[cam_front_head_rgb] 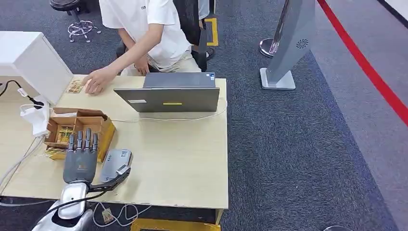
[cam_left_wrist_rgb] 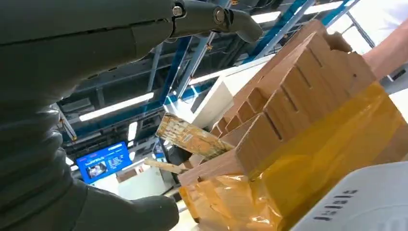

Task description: Pass the card to the sensor for recognition and then transmit it.

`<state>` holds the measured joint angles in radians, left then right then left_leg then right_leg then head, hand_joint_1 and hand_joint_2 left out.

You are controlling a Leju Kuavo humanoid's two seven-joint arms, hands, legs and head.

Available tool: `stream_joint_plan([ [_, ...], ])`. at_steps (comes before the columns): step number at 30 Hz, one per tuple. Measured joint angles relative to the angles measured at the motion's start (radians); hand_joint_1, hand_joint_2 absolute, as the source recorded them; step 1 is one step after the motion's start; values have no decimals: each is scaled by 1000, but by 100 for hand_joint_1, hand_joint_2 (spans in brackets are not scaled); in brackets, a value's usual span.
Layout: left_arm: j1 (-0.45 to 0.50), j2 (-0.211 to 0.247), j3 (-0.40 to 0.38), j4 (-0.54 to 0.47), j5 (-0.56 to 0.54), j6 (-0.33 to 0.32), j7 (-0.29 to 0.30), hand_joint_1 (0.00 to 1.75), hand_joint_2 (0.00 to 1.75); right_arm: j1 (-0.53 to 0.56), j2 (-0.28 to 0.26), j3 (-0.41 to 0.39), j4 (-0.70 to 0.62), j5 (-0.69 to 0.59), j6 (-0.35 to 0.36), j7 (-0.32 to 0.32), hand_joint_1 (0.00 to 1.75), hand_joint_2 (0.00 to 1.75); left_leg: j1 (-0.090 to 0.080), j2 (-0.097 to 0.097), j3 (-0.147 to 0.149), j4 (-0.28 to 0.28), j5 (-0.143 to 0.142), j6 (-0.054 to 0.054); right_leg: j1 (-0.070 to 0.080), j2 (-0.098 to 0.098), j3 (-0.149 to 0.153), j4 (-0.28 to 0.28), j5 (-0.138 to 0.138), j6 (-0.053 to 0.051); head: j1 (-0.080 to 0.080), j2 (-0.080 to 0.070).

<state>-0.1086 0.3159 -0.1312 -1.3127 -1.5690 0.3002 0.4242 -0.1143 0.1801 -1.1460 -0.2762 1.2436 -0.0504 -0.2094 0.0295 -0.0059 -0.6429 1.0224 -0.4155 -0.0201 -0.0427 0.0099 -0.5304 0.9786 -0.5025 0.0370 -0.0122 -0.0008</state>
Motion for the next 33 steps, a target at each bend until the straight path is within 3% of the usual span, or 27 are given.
stream_joint_plan([
  [13, 9, 2, 74, 0, 0, 5, -25, 0, 175, 1, 0, 0, 0, 7, 1, 0, 0, 175, 0, 0, 0, 0, 0, 0, 0, 0, 0, 0, 0, 0, 0, 0],
  [14, 9, 2, 83, 0, 0, 5, -27, 175, 175, 1, 0, 0, 0, 8, 2, 0, 0, 175, 0, 0, 0, 0, 0, 0, 0, 0, 0, 0, 0, 0, 0, 0],
  [18, 11, 1, 95, 0, 0, 7, -46, 175, 175, 1, 0, 0, -1, 10, 9, 0, 0, 175, 0, 0, 0, 0, 0, 0, 0, 0, 0, 0, 0, 0, 0, 0],
  [22, 12, -14, 122, 3, 0, 7, -109, 175, 175, 1, 0, 0, -1, 11, 13, 0, 0, 175, 0, 0, 0, 0, 0, 0, 0, 0, 0, 0, 0, 0, 0, 0],
  [33, 15, -37, 178, 10, 0, 29, -154, 175, 175, 1, 0, 0, -6, 14, 16, -3, 0, 175, 0, 0, 0, 0, 0, 0, 0, 0, 0, 0, 0, 0, 0, 0],
])
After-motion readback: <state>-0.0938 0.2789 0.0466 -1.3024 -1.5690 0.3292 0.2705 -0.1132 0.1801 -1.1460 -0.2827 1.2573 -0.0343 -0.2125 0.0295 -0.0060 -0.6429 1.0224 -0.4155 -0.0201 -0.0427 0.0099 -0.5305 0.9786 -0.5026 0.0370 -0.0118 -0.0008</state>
